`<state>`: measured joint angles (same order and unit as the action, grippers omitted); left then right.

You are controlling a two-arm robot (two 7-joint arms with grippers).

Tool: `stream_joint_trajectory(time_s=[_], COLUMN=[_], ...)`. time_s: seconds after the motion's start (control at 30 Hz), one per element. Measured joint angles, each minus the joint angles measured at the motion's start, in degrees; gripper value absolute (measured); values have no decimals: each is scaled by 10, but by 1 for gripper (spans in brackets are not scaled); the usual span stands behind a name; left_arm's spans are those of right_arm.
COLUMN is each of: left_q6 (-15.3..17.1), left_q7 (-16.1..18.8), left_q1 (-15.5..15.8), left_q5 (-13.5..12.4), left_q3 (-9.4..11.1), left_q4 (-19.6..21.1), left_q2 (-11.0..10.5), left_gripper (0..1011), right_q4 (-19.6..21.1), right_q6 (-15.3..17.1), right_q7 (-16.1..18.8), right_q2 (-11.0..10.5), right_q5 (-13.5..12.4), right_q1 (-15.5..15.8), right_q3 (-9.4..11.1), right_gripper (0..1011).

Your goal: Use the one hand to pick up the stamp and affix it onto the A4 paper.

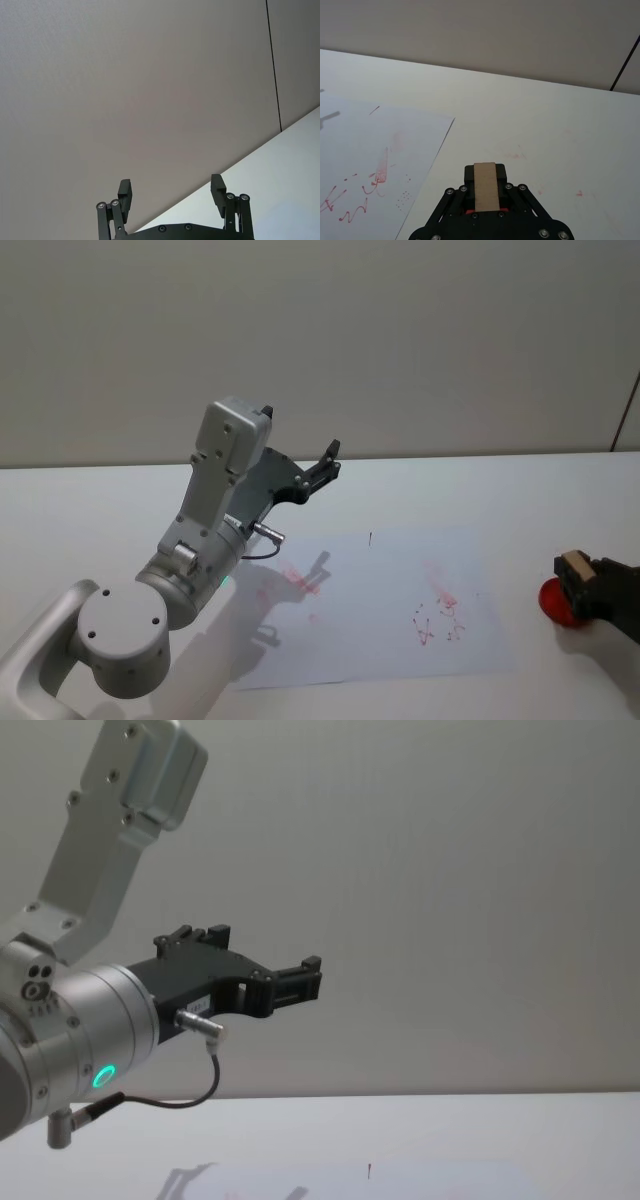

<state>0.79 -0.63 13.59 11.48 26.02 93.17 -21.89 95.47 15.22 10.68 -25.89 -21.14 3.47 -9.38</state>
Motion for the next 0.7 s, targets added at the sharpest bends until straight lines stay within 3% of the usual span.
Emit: stream_joint_trajectory(time_s=[0.47,0.7], left_q6=[0,0], left_q7=[0,0], left_q1=[0,0], left_q5=[0,0], left_q3=[0,0], left_q4=[0,0], left_q2=[0,0], left_gripper=[1001,1001], right_q4=[-16,-21], right_q6=[7,9], right_q7=[9,12], right_q2=[3,4], right_q5=[14,17], right_q1=[-10,-12], right_q3=[-3,-4], right_gripper=[233,446])
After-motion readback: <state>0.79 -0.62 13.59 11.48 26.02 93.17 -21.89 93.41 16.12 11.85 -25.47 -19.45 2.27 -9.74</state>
